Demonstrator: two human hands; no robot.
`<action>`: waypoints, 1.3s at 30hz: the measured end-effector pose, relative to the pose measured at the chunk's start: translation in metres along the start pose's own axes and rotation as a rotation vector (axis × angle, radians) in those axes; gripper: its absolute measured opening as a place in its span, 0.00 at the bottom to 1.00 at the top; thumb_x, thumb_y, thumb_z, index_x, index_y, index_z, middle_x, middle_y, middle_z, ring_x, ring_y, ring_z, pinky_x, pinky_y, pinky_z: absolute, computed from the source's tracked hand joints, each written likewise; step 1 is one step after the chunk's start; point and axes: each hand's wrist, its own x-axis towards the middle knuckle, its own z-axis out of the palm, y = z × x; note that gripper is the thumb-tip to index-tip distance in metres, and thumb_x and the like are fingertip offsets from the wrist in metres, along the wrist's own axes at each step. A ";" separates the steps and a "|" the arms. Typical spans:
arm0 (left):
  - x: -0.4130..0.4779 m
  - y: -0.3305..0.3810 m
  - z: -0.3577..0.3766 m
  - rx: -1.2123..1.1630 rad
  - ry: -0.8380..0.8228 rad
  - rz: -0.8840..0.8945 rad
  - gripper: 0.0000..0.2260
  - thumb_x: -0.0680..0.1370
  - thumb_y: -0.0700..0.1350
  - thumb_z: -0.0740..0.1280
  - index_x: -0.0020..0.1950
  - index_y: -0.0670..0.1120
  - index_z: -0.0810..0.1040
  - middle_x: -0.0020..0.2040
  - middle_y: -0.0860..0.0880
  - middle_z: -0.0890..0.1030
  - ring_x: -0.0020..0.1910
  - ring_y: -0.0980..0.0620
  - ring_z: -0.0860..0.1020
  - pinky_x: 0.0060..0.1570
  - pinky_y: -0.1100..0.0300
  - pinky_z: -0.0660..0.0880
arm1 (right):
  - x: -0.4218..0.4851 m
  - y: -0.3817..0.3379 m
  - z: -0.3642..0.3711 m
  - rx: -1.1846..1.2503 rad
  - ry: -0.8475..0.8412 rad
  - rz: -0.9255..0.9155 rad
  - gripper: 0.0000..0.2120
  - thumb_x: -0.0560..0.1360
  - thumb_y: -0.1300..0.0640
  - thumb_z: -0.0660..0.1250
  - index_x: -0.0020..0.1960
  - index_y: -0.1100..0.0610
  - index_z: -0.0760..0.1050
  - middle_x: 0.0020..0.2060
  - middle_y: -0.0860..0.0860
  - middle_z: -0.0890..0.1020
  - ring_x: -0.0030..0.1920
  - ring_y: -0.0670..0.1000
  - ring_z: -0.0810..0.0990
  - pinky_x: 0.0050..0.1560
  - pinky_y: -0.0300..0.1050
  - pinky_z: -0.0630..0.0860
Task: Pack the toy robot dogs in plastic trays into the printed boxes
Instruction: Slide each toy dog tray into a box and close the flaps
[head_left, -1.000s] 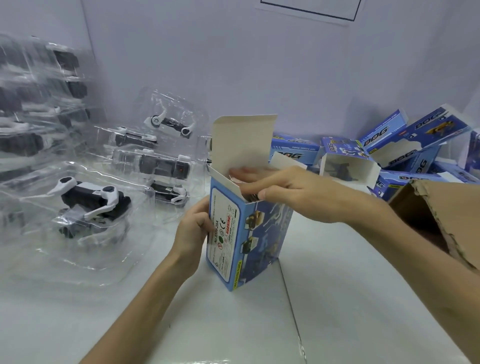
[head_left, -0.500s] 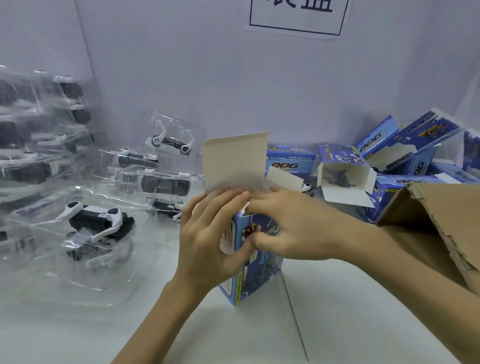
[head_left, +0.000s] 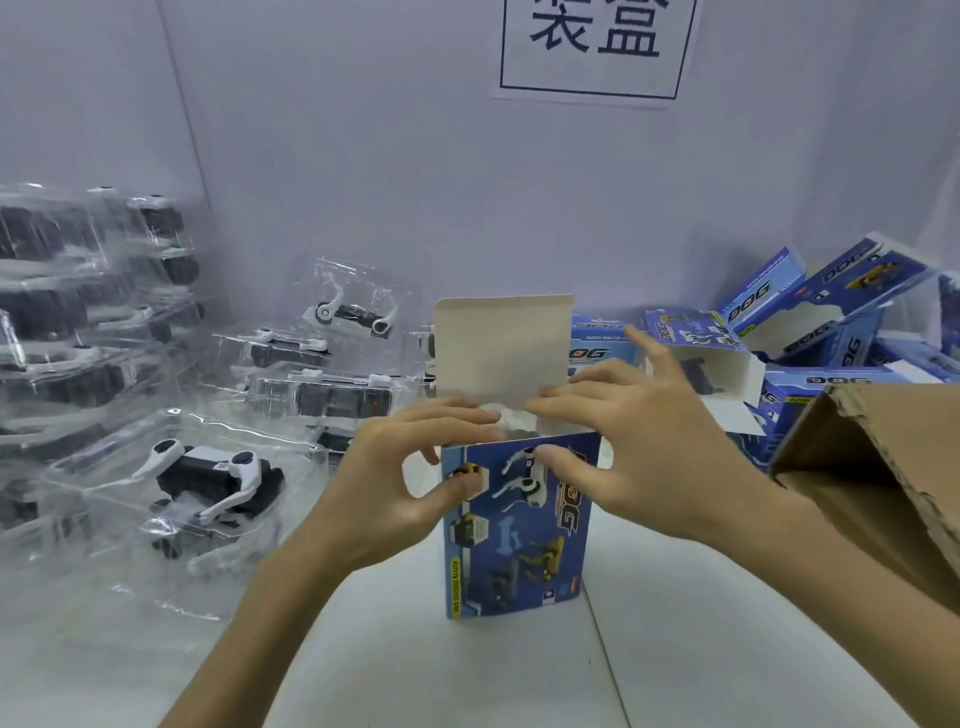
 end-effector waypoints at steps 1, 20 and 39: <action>0.000 0.002 -0.004 0.017 -0.029 0.005 0.19 0.74 0.45 0.73 0.64 0.59 0.79 0.63 0.63 0.80 0.69 0.59 0.73 0.57 0.51 0.80 | 0.001 0.003 -0.004 0.014 -0.030 -0.017 0.22 0.76 0.36 0.58 0.65 0.43 0.79 0.59 0.40 0.82 0.63 0.44 0.77 0.78 0.51 0.43; 0.002 0.057 0.022 0.752 -0.031 0.103 0.12 0.75 0.55 0.68 0.56 0.57 0.84 0.56 0.60 0.84 0.58 0.45 0.82 0.51 0.55 0.79 | 0.004 0.001 0.032 1.048 0.357 0.693 0.22 0.75 0.65 0.70 0.64 0.48 0.73 0.60 0.43 0.76 0.58 0.40 0.76 0.43 0.29 0.74; 0.000 0.059 0.027 0.611 0.025 0.025 0.08 0.74 0.52 0.67 0.48 0.54 0.85 0.48 0.59 0.86 0.55 0.49 0.82 0.60 0.57 0.73 | -0.001 -0.012 0.037 1.110 0.382 0.702 0.06 0.76 0.59 0.70 0.49 0.48 0.82 0.45 0.43 0.86 0.50 0.45 0.84 0.43 0.37 0.78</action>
